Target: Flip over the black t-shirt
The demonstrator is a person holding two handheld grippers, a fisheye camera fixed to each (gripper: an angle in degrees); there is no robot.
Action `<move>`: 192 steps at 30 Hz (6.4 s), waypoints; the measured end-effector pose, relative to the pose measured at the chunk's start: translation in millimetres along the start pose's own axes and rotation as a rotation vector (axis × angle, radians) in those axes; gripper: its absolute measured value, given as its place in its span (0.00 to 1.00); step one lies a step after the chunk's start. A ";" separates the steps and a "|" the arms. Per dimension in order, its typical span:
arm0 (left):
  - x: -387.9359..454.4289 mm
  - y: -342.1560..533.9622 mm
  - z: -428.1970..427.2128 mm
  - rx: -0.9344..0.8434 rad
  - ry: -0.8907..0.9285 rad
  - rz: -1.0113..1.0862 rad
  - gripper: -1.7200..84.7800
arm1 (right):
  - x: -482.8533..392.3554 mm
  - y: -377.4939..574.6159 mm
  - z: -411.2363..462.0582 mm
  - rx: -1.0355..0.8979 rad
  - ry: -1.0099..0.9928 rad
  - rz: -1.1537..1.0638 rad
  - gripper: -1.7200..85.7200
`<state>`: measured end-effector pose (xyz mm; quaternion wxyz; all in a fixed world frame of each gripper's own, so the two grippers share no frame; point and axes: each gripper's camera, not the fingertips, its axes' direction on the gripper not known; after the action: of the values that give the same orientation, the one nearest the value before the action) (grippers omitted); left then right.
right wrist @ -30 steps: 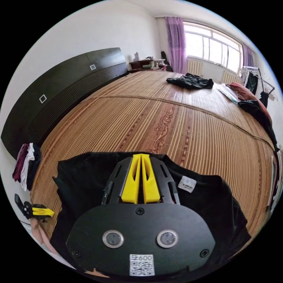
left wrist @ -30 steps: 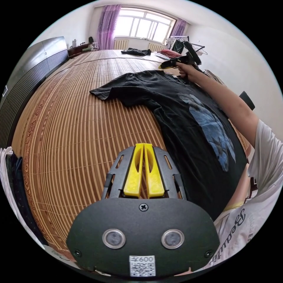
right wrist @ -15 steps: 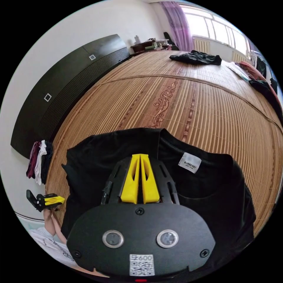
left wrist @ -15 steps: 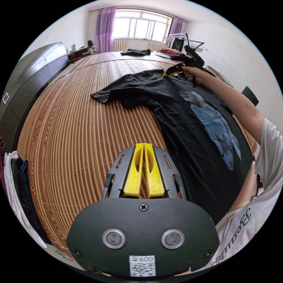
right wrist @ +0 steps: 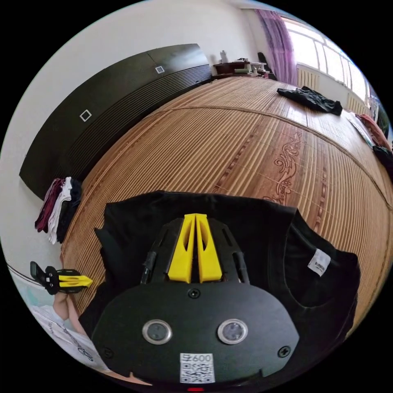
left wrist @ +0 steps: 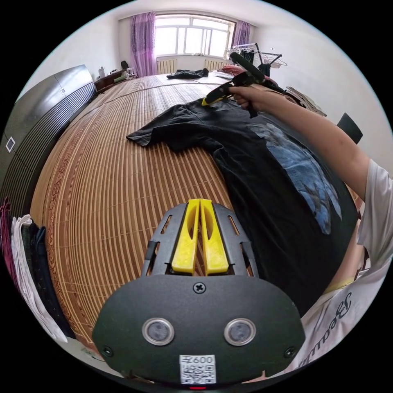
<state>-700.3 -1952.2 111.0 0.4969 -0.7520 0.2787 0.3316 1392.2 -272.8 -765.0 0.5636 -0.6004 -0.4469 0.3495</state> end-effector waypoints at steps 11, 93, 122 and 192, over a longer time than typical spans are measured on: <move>13.5 8.5 11.6 -0.001 0.014 -0.002 0.02 | 50.9 15.0 20.7 0.208 0.147 0.052 0.01; -4.4 -88.3 -207.0 -0.147 0.505 0.103 0.02 | 511.3 4.6 220.0 0.057 -0.113 -0.131 0.01; -237.0 -191.1 -117.3 -0.403 1.042 -0.132 0.02 | 559.7 61.9 216.2 0.091 -0.058 -0.172 0.01; 58.5 -116.7 698.5 -0.278 0.350 0.374 0.02 | 744.7 764.8 -564.1 0.156 -0.514 0.348 0.01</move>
<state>-731.3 -1265.4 -68.7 0.2636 -0.7943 0.4457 0.3177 2287.5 241.3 -1390.9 0.4085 -0.5148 -0.4370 0.6142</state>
